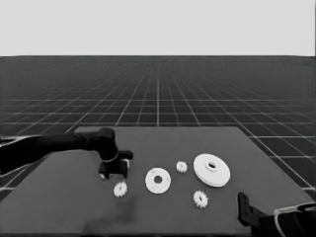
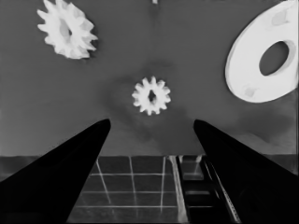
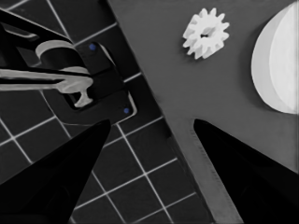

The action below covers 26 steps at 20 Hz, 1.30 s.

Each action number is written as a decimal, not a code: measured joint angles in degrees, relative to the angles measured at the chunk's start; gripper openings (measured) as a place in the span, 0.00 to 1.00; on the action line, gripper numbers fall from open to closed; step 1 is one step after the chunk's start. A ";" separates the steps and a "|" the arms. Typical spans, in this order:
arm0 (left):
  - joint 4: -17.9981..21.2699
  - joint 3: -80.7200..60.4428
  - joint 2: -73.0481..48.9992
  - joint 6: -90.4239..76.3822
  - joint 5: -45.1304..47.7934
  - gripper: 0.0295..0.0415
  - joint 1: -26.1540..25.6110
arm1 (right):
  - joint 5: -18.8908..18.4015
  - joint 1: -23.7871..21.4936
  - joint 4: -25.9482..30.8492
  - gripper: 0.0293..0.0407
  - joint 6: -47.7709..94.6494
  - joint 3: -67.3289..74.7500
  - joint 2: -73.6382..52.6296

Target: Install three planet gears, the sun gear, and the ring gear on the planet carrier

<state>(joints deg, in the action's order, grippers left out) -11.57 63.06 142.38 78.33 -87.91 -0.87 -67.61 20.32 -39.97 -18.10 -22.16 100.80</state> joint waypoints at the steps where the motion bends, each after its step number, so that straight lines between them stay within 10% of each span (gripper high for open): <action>1: -5.16 2.50 0.70 -1.21 1.41 0.75 -5.16 | 0.00 0.00 0.00 0.81 0.00 0.00 0.00; 10: -11.37 8.85 2.67 -4.14 4.75 0.75 -12.74 | 0.00 0.00 0.00 0.81 0.00 0.00 0.00; 12: -11.40 8.89 2.69 -4.16 4.77 0.15 -12.77 | 0.00 0.00 0.00 0.81 0.00 0.00 0.00; 20: -11.42 8.90 2.70 -4.17 4.79 0.14 -12.75 | 0.00 0.00 0.00 0.81 0.00 0.00 0.00; 26: 0.03 1.17 0.26 -0.09 0.32 0.14 -0.59 | 0.00 0.00 0.00 0.81 0.00 0.00 0.00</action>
<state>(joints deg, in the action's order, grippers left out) -11.54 64.23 142.64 78.24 -87.59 -1.46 -67.61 20.32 -39.97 -18.10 -22.16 100.80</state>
